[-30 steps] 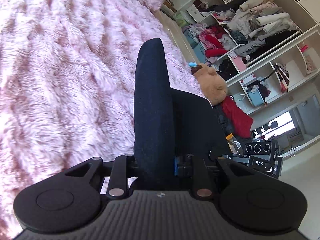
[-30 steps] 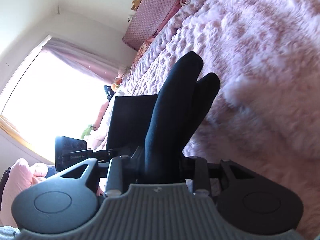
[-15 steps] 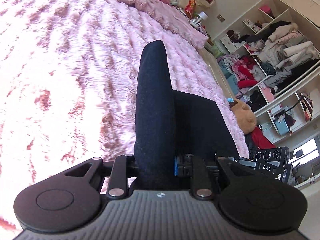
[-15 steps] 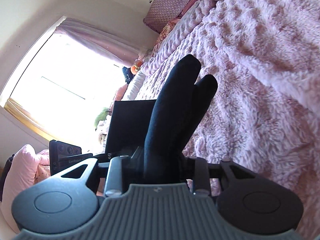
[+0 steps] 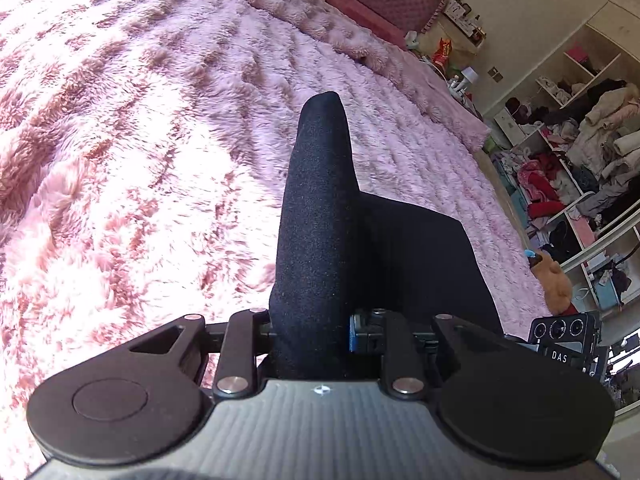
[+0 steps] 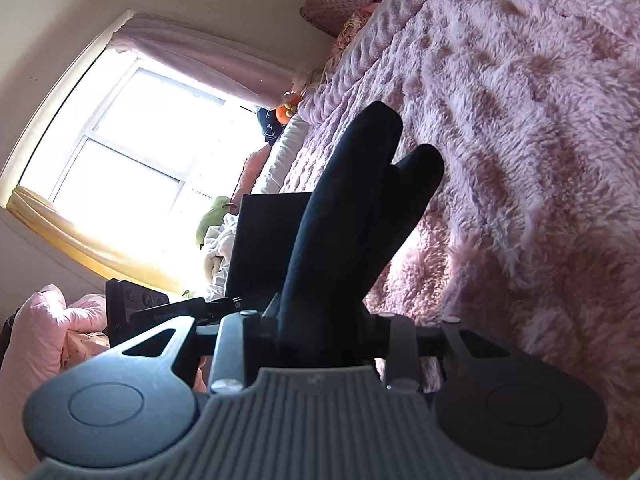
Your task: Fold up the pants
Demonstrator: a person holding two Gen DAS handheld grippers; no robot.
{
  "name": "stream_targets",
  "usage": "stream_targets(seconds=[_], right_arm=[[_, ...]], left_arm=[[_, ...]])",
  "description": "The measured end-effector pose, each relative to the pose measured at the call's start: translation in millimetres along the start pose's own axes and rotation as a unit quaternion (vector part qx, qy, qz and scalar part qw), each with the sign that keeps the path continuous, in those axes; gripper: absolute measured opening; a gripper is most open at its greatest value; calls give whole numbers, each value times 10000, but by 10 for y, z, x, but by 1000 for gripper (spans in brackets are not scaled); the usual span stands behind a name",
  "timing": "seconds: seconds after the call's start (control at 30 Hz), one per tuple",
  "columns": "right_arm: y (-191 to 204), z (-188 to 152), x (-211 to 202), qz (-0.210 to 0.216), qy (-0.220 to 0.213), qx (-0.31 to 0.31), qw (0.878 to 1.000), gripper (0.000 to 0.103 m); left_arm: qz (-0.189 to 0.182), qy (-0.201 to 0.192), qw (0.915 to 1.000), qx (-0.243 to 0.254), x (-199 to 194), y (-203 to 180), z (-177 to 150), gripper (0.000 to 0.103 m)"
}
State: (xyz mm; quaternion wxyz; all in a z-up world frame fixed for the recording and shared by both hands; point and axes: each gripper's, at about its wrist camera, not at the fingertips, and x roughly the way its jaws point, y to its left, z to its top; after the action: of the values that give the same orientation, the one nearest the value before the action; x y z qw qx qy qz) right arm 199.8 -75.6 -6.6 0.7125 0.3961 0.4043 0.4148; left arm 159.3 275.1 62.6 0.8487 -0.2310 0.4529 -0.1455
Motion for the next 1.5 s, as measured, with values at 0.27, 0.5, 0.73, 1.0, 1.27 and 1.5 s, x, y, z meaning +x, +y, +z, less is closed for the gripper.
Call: stream_targets(seconds=[0.27, 0.5, 0.73, 1.0, 1.27, 1.5], right_arm=[[-619, 25, 322, -775, 262, 739, 9939, 34], [-423, 119, -207, -1662, 444, 130, 9850, 46], [540, -258, -587, -2416, -254, -1818, 9528, 60], [953, -922, -583, -3254, 106, -2964, 8979, 59], [829, -1144, -745, -3351, 330, -2941, 8945, 58], [762, -1195, -816, -3332, 393, -2925, 8955, 58]], left_arm=[[-107, 136, 9947, -1012, 134, 1180, -82, 49], [1917, -598, 9767, -760, -595, 1196, -123, 51], [3793, -1651, 9104, -14, -1030, -82, -478, 56], [3871, -1753, 9048, 266, -496, -1407, -1017, 74], [3756, -1460, 9152, 27, -13, -1851, -1670, 76], [3918, -1300, 9107, 145, 136, -1947, -1898, 75]])
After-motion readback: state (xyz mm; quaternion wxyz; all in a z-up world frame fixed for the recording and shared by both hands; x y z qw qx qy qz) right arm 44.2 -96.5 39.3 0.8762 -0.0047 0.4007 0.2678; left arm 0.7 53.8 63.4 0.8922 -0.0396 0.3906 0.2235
